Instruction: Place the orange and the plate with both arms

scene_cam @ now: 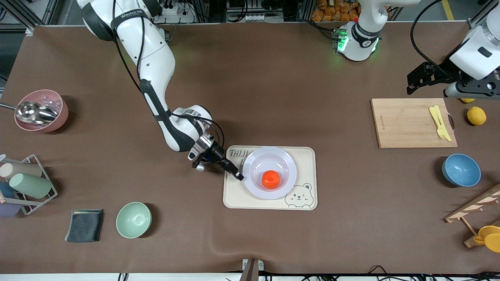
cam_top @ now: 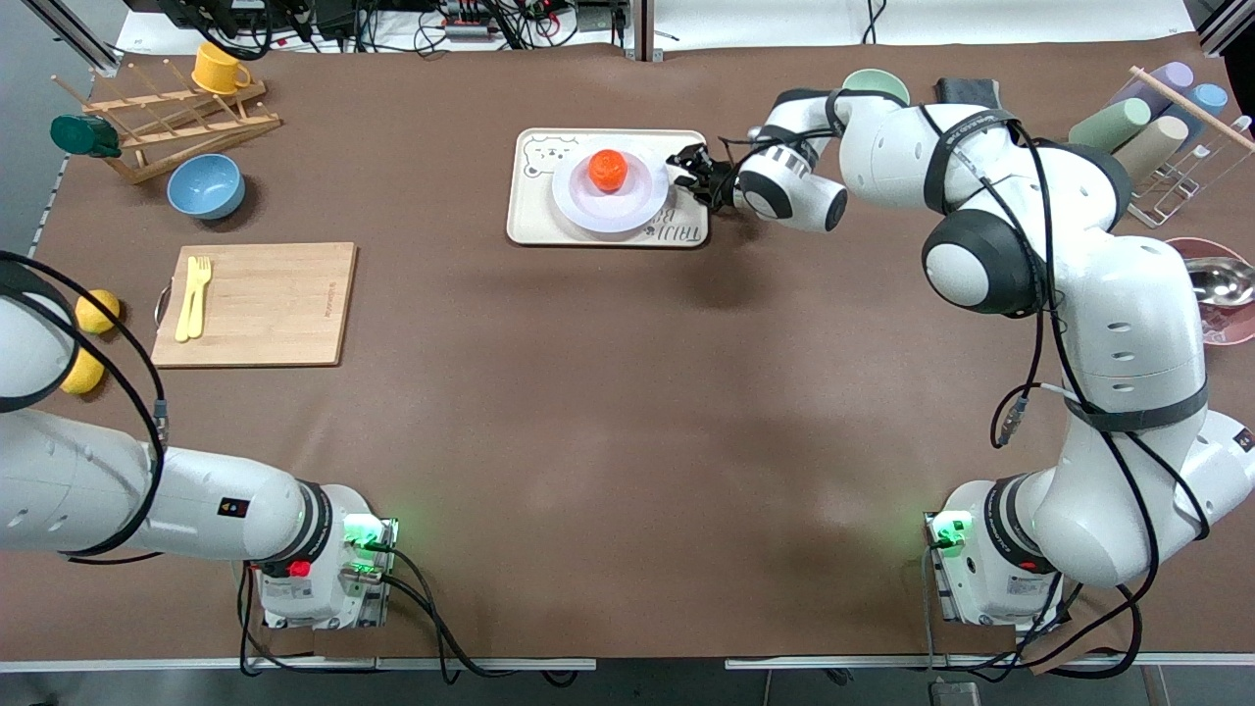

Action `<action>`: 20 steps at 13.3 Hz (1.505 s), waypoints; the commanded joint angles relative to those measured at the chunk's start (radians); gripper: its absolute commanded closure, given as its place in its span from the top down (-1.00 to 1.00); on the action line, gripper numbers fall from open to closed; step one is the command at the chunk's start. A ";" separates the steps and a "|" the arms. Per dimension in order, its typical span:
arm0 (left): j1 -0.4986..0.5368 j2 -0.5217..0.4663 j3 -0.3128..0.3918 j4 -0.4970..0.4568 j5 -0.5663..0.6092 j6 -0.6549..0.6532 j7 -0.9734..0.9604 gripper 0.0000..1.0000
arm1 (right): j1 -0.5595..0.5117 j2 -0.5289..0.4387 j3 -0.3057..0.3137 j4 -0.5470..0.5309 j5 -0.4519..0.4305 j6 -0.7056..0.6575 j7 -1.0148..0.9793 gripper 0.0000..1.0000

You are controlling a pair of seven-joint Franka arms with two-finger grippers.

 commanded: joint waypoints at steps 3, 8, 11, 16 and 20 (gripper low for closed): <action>0.003 -0.001 -0.002 0.005 0.028 -0.015 -0.024 1.00 | -0.017 0.015 0.019 0.047 0.070 0.078 -0.036 -0.02; 0.004 -0.001 0.005 0.005 0.036 -0.015 -0.026 1.00 | -0.099 0.006 0.084 0.063 -0.330 0.094 0.325 -0.02; 0.007 -0.001 0.005 0.005 0.038 -0.015 -0.026 1.00 | -0.110 -0.002 0.076 0.084 -0.722 0.091 0.721 0.00; 0.007 -0.001 0.004 0.004 0.036 -0.015 -0.026 1.00 | -0.211 -0.017 0.075 0.080 -1.030 0.013 0.954 0.20; 0.007 -0.001 0.004 0.004 0.036 -0.015 -0.026 1.00 | -0.296 -0.033 0.072 0.072 -1.135 -0.102 0.965 0.22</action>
